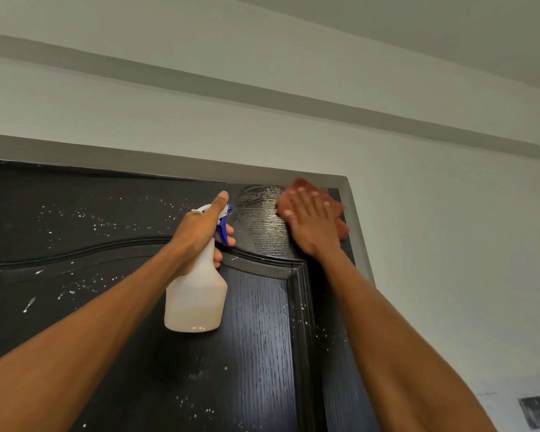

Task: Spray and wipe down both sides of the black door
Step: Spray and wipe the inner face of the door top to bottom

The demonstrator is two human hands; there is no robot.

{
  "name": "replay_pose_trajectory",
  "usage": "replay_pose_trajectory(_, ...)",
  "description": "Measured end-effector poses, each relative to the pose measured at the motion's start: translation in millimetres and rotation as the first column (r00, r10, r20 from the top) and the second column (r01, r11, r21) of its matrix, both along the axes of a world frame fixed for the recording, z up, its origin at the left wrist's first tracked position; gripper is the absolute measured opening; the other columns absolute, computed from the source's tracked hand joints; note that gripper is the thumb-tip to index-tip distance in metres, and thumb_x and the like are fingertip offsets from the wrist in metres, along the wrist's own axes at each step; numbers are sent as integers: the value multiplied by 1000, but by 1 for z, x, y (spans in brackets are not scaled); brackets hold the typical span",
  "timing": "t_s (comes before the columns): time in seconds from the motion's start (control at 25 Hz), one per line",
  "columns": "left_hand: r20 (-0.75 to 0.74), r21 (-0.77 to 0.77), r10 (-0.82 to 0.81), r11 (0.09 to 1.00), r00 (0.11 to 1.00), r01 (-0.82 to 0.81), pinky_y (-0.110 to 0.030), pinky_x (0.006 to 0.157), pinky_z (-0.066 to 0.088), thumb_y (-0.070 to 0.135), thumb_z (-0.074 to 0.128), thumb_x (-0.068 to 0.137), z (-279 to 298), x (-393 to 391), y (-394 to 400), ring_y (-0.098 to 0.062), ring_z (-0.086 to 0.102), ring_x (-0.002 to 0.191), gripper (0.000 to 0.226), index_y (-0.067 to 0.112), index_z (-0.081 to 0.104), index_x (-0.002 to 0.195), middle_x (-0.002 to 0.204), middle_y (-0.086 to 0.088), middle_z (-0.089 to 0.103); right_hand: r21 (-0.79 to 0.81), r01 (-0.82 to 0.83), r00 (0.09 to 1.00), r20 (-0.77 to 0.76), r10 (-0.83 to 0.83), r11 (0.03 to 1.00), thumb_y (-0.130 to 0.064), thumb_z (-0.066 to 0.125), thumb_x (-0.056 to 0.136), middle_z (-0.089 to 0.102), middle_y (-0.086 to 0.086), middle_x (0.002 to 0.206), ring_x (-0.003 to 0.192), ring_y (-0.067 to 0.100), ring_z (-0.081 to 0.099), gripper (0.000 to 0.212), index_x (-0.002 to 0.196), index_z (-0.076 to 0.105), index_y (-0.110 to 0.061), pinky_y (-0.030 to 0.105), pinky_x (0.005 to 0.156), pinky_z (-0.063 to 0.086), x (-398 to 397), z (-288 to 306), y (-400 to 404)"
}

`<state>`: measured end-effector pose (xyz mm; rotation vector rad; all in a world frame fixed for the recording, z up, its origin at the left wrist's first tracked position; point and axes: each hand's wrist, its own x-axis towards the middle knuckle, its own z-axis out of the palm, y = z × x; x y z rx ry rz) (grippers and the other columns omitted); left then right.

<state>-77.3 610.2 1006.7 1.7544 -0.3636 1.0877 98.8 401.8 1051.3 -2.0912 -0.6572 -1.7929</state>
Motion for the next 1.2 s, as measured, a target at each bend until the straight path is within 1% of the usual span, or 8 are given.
replay_pose_trajectory(0.16, 2, 11, 18, 1000, 1000, -18, -30, 45, 52, 74, 42, 91, -1, 4, 6, -20, 60, 44, 80, 0, 70, 101, 89, -17, 76, 439, -47, 974, -181, 140, 897, -52, 11, 109, -10, 8, 172, 158, 35, -13, 65, 165, -3, -23, 57, 123, -15, -1, 17, 3)
replay_pose_trajectory(0.44, -9, -72, 94, 993, 996, -94, -31, 46, 52, 76, 44, 90, -22, 6, 36, -23, 60, 46, 81, 0, 71, 97, 82, -16, 77, -328, -6, 993, 112, 45, 945, -54, 14, 110, -7, -9, 172, 159, 20, -12, 57, 163, 0, -39, 44, 126, -15, -13, -43, 101)
replay_pose_trajectory(0.56, -29, -66, 101, 993, 994, -103, -27, 43, 51, 73, 43, 91, -30, 7, 40, -18, 60, 43, 81, -2, 70, 102, 88, -19, 76, 30, -50, 999, 6, 50, 998, -53, 12, 110, -13, -5, 171, 159, 23, -12, 58, 163, -6, -38, 46, 127, -12, 18, -78, 59)
replay_pose_trajectory(0.72, -34, -57, 89, 994, 995, -91, -26, 41, 50, 72, 43, 92, -28, 4, 45, -16, 60, 42, 79, -2, 69, 103, 89, -19, 76, 502, -33, 965, -210, 159, 864, -51, 12, 110, -15, 5, 172, 157, 32, -16, 63, 164, -9, -28, 57, 125, -10, 16, -84, 69)
replay_pose_trajectory(0.84, -10, -53, 130, 990, 991, -130, -28, 42, 51, 73, 43, 91, -23, -5, 56, -19, 60, 44, 77, 1, 69, 101, 87, -16, 76, 319, -128, 977, -125, 176, 939, -52, 12, 110, -21, 2, 170, 156, 31, -21, 62, 164, -11, -30, 56, 123, -19, -11, -60, 133)
replay_pose_trajectory(0.92, 19, -71, 150, 986, 988, -149, -31, 45, 52, 73, 45, 92, -22, -12, 70, -24, 60, 47, 70, 7, 68, 101, 86, -15, 76, -37, -112, 994, -15, 111, 993, -53, 13, 110, -17, -2, 171, 157, 28, -18, 61, 164, -6, -32, 52, 122, -19, -31, -45, 169)
replay_pose_trajectory(1.04, 34, -96, 162, 983, 986, -158, -34, 47, 53, 73, 47, 91, -20, -24, 97, -26, 60, 48, 64, 13, 65, 104, 89, -16, 75, -367, -2, 992, 114, 47, 930, -62, 14, 107, -8, -7, 172, 159, 24, -9, 63, 164, -1, -39, 46, 124, -11, -39, -8, 169)
replay_pose_trajectory(1.2, 11, -103, 205, 974, 979, -202, -31, 46, 51, 74, 45, 90, -21, -40, 138, -22, 60, 47, 70, 8, 66, 106, 93, -16, 75, 277, -93, 985, -115, 129, 956, -62, 13, 106, -5, 3, 173, 159, 31, -8, 68, 166, 3, -30, 52, 126, -8, -24, 9, 154)
